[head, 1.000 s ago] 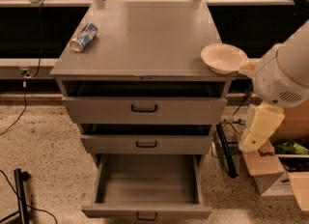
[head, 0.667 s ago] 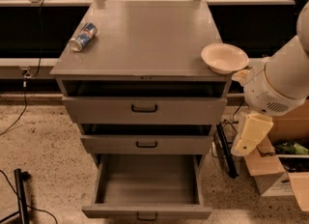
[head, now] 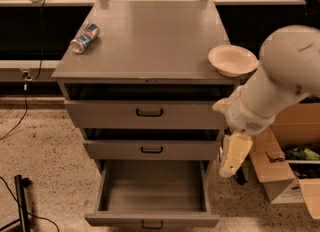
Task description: Close bottom drawer
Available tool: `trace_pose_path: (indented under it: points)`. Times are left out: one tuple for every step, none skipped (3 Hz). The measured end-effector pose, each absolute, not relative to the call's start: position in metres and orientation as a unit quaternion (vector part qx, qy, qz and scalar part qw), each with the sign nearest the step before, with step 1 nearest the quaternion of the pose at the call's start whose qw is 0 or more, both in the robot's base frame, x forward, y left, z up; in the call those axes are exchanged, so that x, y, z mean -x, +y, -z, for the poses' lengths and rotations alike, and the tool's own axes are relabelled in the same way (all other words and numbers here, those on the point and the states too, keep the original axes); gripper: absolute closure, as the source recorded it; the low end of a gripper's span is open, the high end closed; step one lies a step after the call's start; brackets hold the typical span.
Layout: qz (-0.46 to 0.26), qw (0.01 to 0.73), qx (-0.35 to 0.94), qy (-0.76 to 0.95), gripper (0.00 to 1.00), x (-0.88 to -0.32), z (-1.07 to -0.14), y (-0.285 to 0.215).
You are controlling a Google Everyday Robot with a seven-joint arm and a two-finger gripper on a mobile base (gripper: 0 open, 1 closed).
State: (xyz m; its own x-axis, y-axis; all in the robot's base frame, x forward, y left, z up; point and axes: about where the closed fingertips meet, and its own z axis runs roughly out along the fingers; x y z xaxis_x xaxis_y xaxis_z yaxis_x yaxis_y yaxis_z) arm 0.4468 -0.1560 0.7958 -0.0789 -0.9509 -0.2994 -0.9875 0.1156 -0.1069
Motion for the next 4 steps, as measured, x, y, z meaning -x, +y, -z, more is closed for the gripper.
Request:
trace_pose_path:
  points:
    - [-0.119, 0.153, 0.662, 0.724, 0.0, -0.414, -0.694, -0.129]
    - [-0.118, 0.153, 0.662, 0.724, 0.0, -0.414, -0.694, -0.129]
    - [-0.157, 0.17, 0.672, 0.704, 0.0, -0.422, -0.664, -0.112]
    - [-0.217, 0.208, 0.684, 0.664, 0.0, -0.419, -0.591, -0.075]
